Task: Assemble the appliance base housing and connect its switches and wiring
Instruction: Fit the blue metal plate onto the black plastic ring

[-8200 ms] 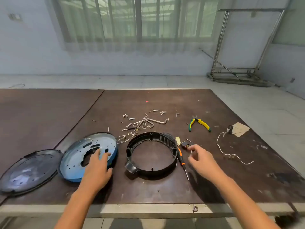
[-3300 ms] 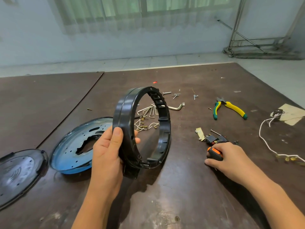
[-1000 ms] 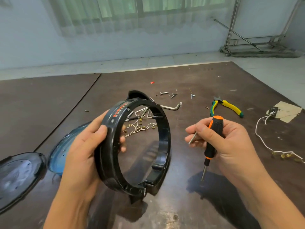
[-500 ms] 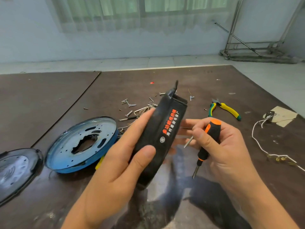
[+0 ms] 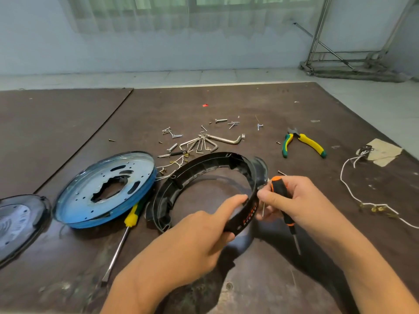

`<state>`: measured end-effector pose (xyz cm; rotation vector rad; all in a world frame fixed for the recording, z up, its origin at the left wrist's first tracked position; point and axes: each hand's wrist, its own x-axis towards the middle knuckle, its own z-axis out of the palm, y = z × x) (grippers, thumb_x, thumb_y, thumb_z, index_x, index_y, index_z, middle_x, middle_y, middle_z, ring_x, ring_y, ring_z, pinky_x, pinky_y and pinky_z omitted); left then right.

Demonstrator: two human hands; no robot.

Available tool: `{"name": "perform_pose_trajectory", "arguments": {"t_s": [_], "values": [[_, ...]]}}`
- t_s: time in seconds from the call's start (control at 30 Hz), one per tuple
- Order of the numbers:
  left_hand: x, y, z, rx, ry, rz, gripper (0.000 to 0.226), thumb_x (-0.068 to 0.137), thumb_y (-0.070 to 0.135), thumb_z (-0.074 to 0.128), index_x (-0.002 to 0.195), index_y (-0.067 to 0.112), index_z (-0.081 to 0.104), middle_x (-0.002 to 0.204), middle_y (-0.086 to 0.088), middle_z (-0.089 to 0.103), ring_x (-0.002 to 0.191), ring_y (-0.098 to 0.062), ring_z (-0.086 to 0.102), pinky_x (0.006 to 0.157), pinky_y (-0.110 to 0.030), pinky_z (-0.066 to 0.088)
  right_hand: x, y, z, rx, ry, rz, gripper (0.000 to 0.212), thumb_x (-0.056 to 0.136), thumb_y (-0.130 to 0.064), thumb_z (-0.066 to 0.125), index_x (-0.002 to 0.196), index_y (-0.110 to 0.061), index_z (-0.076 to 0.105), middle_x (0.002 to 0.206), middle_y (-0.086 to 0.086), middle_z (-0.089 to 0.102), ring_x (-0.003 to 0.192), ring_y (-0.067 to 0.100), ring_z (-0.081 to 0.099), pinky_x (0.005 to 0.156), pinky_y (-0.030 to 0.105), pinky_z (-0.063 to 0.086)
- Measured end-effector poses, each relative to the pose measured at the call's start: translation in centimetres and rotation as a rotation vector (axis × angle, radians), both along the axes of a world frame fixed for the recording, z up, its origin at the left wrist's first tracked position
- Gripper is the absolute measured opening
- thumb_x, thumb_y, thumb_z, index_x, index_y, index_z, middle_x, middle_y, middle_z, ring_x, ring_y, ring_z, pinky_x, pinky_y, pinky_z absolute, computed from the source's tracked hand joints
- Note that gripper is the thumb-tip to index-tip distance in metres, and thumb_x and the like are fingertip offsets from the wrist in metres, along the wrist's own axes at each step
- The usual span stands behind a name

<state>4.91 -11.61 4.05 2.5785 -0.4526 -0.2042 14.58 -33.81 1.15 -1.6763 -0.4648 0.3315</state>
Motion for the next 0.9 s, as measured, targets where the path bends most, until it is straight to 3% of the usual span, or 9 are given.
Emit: {"name": "perform_pose_trajectory", "arguments": {"t_s": [0.13, 0.2, 0.3, 0.37, 0.43, 0.6, 0.7, 0.8, 0.9], "values": [[0.2, -0.3, -0.8, 0.07, 0.079, -0.054, 0.066, 0.099, 0.021, 0.052, 0.14, 0.057, 0.014, 0.087, -0.003, 0.065, 0.075, -0.024, 0.058, 0.073, -0.044, 0.051, 0.3, -1.8, -0.7, -0.192, 0.21, 0.202, 0.015, 0.094, -0.024, 0.07, 0.089, -0.01, 0.07, 0.089, 0.019, 0.075, 0.08, 0.035, 0.075, 0.067, 0.036, 0.06], [0.1, -0.1, -1.4, 0.093, 0.122, -0.079, 0.066, 0.098, 0.017, 0.053, 0.138, 0.057, 0.02, 0.097, -0.002, 0.067, 0.085, -0.025, 0.062, 0.079, -0.047, 0.052, 0.3, -2.9, -0.6, -0.287, 0.288, 0.295, 0.019, 0.093, -0.025, 0.071, 0.085, -0.009, 0.066, 0.085, 0.022, 0.073, 0.074, 0.034, 0.073, 0.064, 0.037, 0.059], [0.0, 0.5, -2.0, 0.052, 0.176, -0.116, 0.068, 0.095, 0.009, 0.058, 0.138, 0.055, 0.032, 0.13, 0.017, 0.059, 0.119, -0.011, 0.057, 0.096, -0.042, 0.05, 0.3, -4.2, -0.2, -0.454, 0.255, 0.356, 0.02, 0.093, -0.029, 0.072, 0.079, -0.015, 0.065, 0.077, 0.017, 0.071, 0.065, 0.028, 0.067, 0.055, 0.033, 0.055], [0.3, 1.1, -2.4, 0.071, 0.154, -0.126, 0.069, 0.093, 0.004, 0.059, 0.139, 0.051, 0.038, 0.137, 0.027, 0.044, 0.127, -0.002, 0.046, 0.102, -0.036, 0.045, 0.5, -4.5, -0.1, -0.466, 0.16, 0.265, 0.022, 0.094, -0.03, 0.07, 0.078, -0.016, 0.064, 0.074, 0.013, 0.07, 0.062, 0.025, 0.063, 0.049, 0.028, 0.048], [0.6, 1.4, -2.5, 0.075, 0.139, -0.119, 0.066, 0.093, 0.007, 0.06, 0.138, 0.051, 0.04, 0.133, 0.029, 0.038, 0.125, -0.001, 0.044, 0.103, -0.035, 0.044, 0.8, -4.1, -0.2, -0.415, 0.077, 0.136, 0.021, 0.095, -0.027, 0.068, 0.076, -0.018, 0.064, 0.07, 0.012, 0.069, 0.059, 0.02, 0.06, 0.046, 0.025, 0.043], [0.9, 3.1, -1.6, -0.113, 0.027, -0.072, 0.046, 0.093, 0.052, 0.053, 0.138, 0.053, 0.041, 0.13, 0.033, 0.046, 0.122, 0.011, 0.045, 0.103, -0.023, 0.04, 1.3, -2.3, -1.1, -0.489, -0.096, -0.116, 0.023, 0.094, -0.027, 0.068, 0.073, -0.019, 0.063, 0.06, 0.006, 0.067, 0.051, 0.015, 0.061, 0.048, 0.025, 0.044], [1.8, 7.5, -1.9, -0.048, -0.236, 0.22, 0.035, 0.098, 0.035, 0.054, 0.133, 0.04, 0.054, 0.129, 0.022, 0.053, 0.119, 0.003, 0.05, 0.1, -0.023, 0.04, 1.0, -0.9, -1.6, -0.612, -0.212, -0.271, 0.023, 0.092, -0.03, 0.068, 0.072, -0.018, 0.063, 0.059, -0.002, 0.068, 0.049, 0.007, 0.061, 0.056, 0.027, 0.047], [1.8, 11.3, -2.8, 0.069, -0.335, 0.56, 0.035, 0.094, 0.018, 0.063, 0.128, 0.023, 0.06, 0.127, 0.002, 0.057, 0.112, -0.016, 0.056, 0.098, -0.03, 0.042, 0.6, 0.2, -1.7, -0.577, -0.203, -0.301, 0.022, 0.093, -0.027, 0.067, 0.074, -0.017, 0.061, 0.056, 0.003, 0.066, 0.037, 0.003, 0.055, 0.053, 0.025, 0.041], [1.4, 12.8, -3.4, 0.02, -0.472, 0.637, 0.035, 0.086, 0.014, 0.072, 0.121, 0.02, 0.065, 0.111, 0.003, 0.066, 0.091, -0.013, 0.057, 0.083, -0.03, 0.044, 0.3, 0.8, -1.6, -0.62, -0.231, -0.276, 0.021, 0.094, -0.03, 0.066, 0.078, -0.019, 0.059, 0.057, 0.001, 0.064, 0.036, 0.002, 0.054, 0.048, 0.024, 0.04]]}}
